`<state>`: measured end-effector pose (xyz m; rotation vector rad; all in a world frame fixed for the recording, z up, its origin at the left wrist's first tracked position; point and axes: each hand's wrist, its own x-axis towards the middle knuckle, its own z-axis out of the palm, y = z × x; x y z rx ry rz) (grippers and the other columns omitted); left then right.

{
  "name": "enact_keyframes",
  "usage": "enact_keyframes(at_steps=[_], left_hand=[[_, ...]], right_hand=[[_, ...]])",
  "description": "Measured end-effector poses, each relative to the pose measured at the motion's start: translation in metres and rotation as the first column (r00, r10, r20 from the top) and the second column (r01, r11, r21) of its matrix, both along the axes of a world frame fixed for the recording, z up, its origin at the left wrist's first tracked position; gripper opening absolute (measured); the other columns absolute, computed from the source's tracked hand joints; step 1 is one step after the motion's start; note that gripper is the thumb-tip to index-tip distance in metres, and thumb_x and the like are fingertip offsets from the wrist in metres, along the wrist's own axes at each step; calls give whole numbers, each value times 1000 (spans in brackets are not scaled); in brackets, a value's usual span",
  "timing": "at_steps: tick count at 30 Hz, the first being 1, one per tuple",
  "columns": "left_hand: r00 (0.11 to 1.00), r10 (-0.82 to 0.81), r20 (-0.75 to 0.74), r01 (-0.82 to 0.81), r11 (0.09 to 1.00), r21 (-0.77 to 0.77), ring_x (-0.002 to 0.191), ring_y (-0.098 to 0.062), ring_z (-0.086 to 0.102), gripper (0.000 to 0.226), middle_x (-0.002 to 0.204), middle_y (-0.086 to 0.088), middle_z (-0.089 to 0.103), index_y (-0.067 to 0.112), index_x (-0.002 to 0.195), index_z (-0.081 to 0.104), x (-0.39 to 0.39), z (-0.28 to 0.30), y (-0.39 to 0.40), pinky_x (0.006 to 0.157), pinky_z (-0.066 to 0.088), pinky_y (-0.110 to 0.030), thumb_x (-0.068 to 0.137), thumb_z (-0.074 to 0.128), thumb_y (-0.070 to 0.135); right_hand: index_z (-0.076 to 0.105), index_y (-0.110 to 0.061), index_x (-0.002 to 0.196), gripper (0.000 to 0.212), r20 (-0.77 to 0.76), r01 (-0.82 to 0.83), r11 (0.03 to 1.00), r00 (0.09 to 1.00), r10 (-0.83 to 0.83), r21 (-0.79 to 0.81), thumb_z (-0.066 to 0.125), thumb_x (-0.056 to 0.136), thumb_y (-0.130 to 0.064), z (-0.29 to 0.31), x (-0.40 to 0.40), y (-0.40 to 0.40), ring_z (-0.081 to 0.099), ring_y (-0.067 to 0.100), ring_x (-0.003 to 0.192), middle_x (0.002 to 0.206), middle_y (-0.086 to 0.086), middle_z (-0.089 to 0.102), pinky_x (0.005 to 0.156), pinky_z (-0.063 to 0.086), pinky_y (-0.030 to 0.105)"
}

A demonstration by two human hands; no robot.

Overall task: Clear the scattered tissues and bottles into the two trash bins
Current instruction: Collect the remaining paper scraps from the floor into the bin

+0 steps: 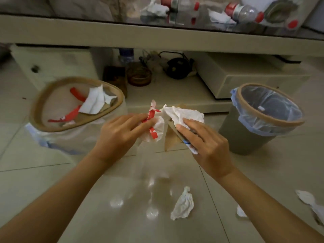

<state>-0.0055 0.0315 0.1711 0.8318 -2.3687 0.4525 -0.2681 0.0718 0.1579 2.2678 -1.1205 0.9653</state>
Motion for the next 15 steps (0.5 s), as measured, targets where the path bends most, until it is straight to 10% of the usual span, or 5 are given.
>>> enact_keyframes(at_steps=[15], left_hand=[[927,374,-6,-367,907,-208,83,-31,70,31,101,-17,70,7,108,69,148,64,-69,67,57,-39,78,77,13]], right_hand=[[57,-12,129,41,76,-222,975,972,223,-27,66,90,-16,38,199,-115,62,27,110,122,14,63,79,57,39]])
